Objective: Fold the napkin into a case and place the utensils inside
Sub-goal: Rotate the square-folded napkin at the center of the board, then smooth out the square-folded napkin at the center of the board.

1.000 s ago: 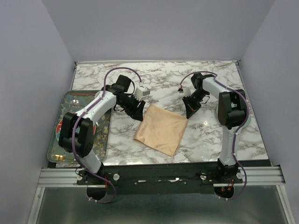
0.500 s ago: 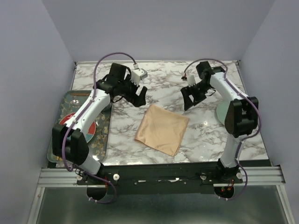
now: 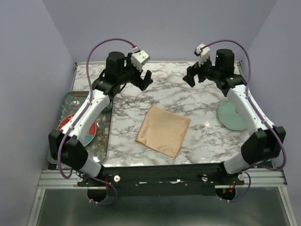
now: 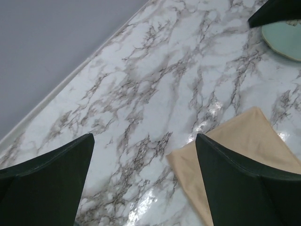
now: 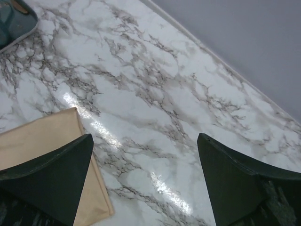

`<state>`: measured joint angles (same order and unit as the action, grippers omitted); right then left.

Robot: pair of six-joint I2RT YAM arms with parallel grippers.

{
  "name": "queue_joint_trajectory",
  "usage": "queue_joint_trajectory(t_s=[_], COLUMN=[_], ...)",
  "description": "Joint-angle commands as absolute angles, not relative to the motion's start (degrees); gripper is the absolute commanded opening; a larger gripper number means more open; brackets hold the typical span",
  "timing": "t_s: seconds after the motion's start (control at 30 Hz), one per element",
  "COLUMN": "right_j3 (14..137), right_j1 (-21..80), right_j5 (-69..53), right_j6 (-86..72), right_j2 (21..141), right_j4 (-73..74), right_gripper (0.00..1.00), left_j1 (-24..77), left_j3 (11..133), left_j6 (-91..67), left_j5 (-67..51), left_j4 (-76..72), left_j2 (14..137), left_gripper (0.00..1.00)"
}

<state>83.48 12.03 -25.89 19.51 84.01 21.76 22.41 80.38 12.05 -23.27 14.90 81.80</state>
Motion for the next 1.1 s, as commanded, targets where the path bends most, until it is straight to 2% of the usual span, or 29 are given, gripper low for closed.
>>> queue_joint_trajectory(t_s=[0.0,0.13,0.27,0.4,0.47,0.53,0.63,0.7,0.73,0.8,0.87,0.97,1.07], right_j3=[82.82,77.61,82.95,78.93,81.20,82.43,85.86,79.51,76.15,67.03,66.44,68.29,62.60], right_j1=[11.95,12.13,11.17,7.04,6.59,6.15,4.14,1.69,0.97,0.26,0.26,3.42,5.62], right_j5=[-36.46,-40.25,-38.48,-43.77,-43.59,-43.16,-45.60,-46.23,-48.41,-58.16,-61.16,-65.97,-70.65], right_j6=[10.66,-4.38,-15.70,-20.73,-23.27,-25.47,-35.65,-46.29,-48.75,-54.56,-50.76,-41.70,-41.91], right_j2=[90.01,87.45,93.50,94.57,95.18,94.92,95.80,93.88,93.35,93.51,93.86,96.06,98.43], right_j4=[21.88,17.76,24.76,21.19,21.18,20.48,20.57,17.43,13.57,-1.48,-2.73,3.16,2.21], right_gripper=[1.00,1.00,1.00,1.00,1.00,1.00,1.00,1.00,1.00,1.00,1.00,1.00,1.00], left_j1=[22.76,22.68,22.68,22.94,22.68,21.98,19.70,18.20,17.41,16.00,16.08,16.00,16.43], left_j3=[89.64,84.22,81.74,84.02,86.30,92.15,103.40,104.15,100.76,97.31,98.25,100.89,98.45], left_j6=[1.43,-7.90,-7.82,-1.86,1.30,-2.43,-5.61,-15.43,-19.38,-25.99,-22.87,-20.13,-24.33], left_j5=[-33.37,-38.75,-37.28,-34.20,-31.83,-29.89,-38.11,-43.56,-44.99,-47.45,-48.42,-54.30,-58.00], left_j4=[24.87,20.14,18.80,21.00,22.84,26.77,35.21,32.54,24.69,17.52,18.01,22.49,21.45], left_j2=[92.53,93.08,94.30,98.25,99.57,102.47,109.06,110.56,110.13,108.55,108.89,111.09,112.50], left_gripper=[0.99,0.99,0.99,0.99,0.99,0.99,0.99,0.99,0.99,0.99,0.99,0.99,0.99])
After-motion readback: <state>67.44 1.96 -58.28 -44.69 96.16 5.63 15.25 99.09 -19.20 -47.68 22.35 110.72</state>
